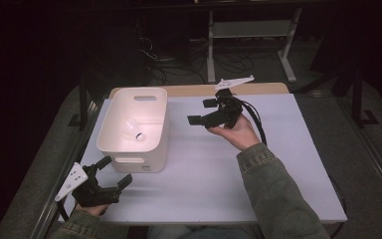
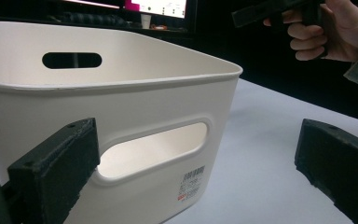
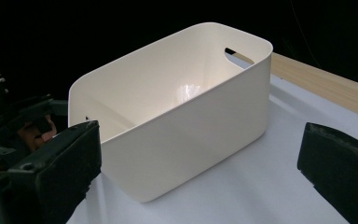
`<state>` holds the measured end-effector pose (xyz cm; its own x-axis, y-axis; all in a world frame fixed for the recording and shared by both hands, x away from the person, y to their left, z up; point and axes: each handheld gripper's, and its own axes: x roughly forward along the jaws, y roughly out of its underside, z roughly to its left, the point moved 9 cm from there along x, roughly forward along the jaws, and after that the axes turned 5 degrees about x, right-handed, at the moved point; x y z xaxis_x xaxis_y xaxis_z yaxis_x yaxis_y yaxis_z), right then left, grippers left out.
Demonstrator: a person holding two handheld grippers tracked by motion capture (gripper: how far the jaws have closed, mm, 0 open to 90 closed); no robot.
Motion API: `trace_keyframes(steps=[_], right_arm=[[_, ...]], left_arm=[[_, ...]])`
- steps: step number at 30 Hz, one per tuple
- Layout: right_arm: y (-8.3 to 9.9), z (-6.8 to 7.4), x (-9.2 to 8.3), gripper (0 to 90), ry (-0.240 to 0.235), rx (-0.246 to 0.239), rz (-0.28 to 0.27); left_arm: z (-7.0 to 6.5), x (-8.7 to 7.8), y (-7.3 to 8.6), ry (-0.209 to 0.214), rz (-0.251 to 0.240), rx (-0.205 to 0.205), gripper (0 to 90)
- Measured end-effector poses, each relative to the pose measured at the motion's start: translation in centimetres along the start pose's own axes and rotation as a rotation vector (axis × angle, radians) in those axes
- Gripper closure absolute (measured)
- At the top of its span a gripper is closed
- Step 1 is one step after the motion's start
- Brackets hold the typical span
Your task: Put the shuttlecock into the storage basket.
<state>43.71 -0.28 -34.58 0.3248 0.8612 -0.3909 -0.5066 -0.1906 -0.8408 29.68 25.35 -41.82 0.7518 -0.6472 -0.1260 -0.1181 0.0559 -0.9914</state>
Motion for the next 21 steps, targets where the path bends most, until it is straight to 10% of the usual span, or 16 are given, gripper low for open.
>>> trace_keyframes(steps=[21], right_arm=[[2.7,-0.8,-2.6,0.0,0.029,-0.022,-0.02]], left_arm=[[0.1,-0.1,0.1,-0.006,0.009,0.008,0.0]])
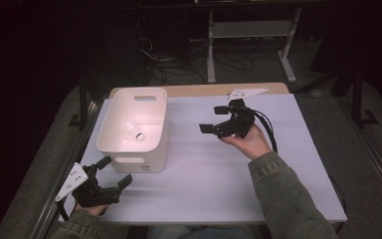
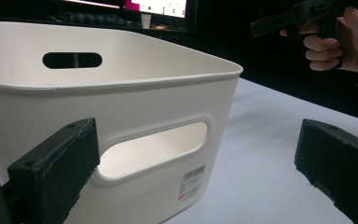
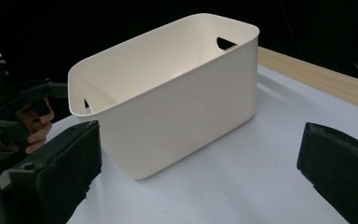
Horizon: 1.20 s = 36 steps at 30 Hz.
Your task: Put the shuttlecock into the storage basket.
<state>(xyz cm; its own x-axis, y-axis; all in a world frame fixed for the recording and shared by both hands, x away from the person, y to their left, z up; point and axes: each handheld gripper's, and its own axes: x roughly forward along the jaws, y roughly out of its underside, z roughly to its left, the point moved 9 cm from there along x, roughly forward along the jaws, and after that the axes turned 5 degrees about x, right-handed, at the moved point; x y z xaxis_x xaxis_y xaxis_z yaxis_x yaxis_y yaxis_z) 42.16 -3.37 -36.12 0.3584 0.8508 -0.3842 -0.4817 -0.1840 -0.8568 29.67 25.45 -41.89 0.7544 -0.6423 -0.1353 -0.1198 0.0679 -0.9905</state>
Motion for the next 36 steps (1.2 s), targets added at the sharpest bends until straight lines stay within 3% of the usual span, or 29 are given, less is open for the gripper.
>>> trace_keyframes(steps=[4,15,36], right_arm=[[0.8,-0.4,-0.3,0.0,0.018,0.011,0.015],[2.7,-1.2,-2.2,0.0,0.032,0.016,-0.017],[4.3,-0.9,-5.0,0.0,0.064,-0.004,-0.089]], left_arm=[[0.0,0.0,0.0,0.001,0.001,0.001,0.0],[0.0,0.0,0.0,-0.002,0.002,0.002,0.0],[0.0,0.0,0.0,-0.003,0.001,0.007,0.0]])
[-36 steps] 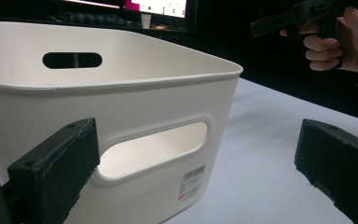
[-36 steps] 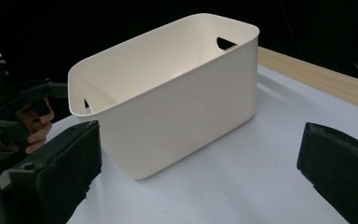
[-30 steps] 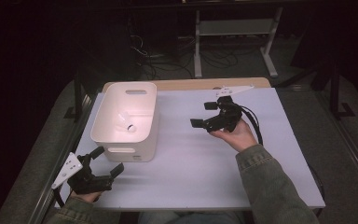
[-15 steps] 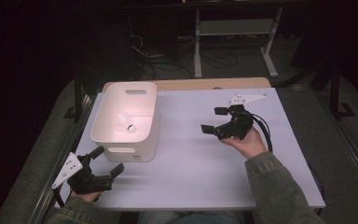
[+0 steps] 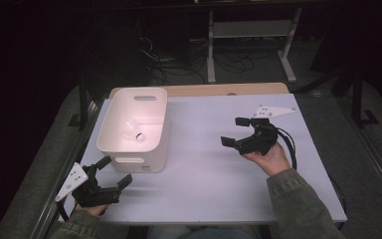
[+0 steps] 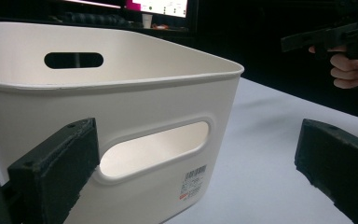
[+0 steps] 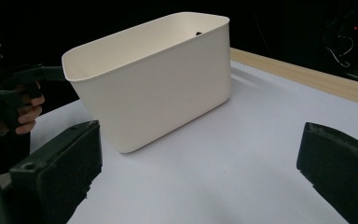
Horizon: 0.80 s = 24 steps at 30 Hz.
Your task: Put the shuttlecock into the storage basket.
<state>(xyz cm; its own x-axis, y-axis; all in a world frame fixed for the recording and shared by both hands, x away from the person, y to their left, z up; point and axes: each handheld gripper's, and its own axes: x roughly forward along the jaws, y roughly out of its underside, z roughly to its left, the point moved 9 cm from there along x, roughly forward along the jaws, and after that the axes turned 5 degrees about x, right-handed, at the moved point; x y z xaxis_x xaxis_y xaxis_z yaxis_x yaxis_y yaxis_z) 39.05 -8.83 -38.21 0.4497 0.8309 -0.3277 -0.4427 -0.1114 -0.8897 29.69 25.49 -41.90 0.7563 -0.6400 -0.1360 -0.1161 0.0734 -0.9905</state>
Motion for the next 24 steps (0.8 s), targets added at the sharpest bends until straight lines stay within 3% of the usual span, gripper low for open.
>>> trace_keyframes(steps=[14,24], right_arm=[[1.8,-1.0,-1.8,0.0,0.036,0.011,-0.017],[3.5,-1.8,-3.1,0.0,0.059,0.045,-0.021]], left_arm=[[0.0,-0.1,0.0,-0.004,0.003,-0.002,0.0],[-0.1,-0.1,0.0,-0.005,0.003,-0.006,0.0]])
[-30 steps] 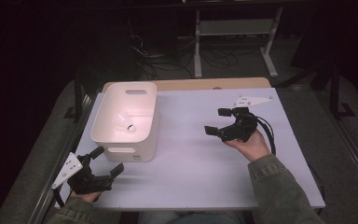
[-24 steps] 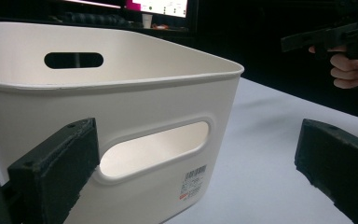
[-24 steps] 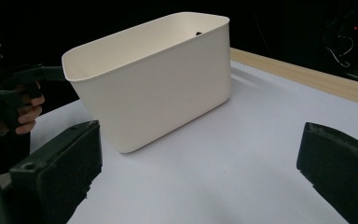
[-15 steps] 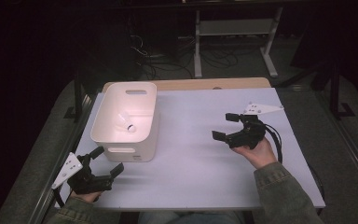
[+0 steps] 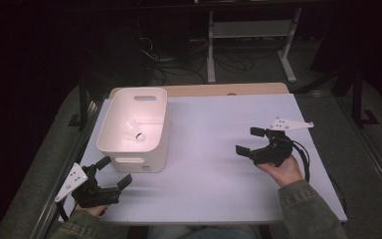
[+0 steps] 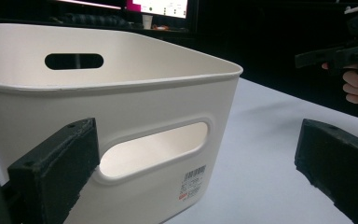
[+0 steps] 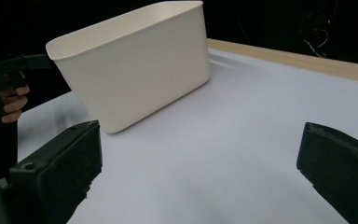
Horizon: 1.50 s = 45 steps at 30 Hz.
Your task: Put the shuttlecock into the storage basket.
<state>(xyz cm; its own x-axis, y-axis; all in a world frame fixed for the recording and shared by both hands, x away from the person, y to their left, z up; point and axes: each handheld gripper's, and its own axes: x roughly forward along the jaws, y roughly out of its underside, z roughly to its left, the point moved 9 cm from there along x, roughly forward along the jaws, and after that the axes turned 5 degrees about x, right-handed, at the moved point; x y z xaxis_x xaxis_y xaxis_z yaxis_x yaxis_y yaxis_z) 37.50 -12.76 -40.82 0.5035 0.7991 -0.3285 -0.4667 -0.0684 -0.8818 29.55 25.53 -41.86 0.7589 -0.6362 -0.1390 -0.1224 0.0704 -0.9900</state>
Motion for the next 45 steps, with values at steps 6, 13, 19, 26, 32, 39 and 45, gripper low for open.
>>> trace_keyframes(steps=[6,13,19,26,32,39,45], right_arm=[[0.3,-0.2,-0.4,0.0,0.01,0.003,-0.01],[0.9,-0.6,-0.8,0.0,0.024,0.01,-0.005],[1.5,-0.8,-1.6,0.0,0.042,0.009,-0.011],[2.3,-1.6,-3.0,0.0,0.073,0.011,-0.026],[2.9,-2.1,-4.2,0.0,0.097,0.015,-0.046],[3.7,-2.8,-5.1,0.0,0.123,0.007,-0.055],[4.4,-3.2,-5.6,0.0,0.138,0.016,-0.052]], left_arm=[[0.0,0.0,0.0,0.0,0.0,0.0,0.0],[0.0,0.0,0.0,0.001,0.002,0.001,0.0],[0.1,-0.1,0.1,0.001,0.01,0.011,0.0],[0.1,-0.1,0.1,0.001,0.008,0.008,0.0],[0.1,-0.1,0.1,0.0,0.009,0.008,0.0],[0.1,0.0,0.1,0.0,0.007,0.005,0.0],[0.1,0.0,0.1,0.0,0.005,0.001,0.0]])
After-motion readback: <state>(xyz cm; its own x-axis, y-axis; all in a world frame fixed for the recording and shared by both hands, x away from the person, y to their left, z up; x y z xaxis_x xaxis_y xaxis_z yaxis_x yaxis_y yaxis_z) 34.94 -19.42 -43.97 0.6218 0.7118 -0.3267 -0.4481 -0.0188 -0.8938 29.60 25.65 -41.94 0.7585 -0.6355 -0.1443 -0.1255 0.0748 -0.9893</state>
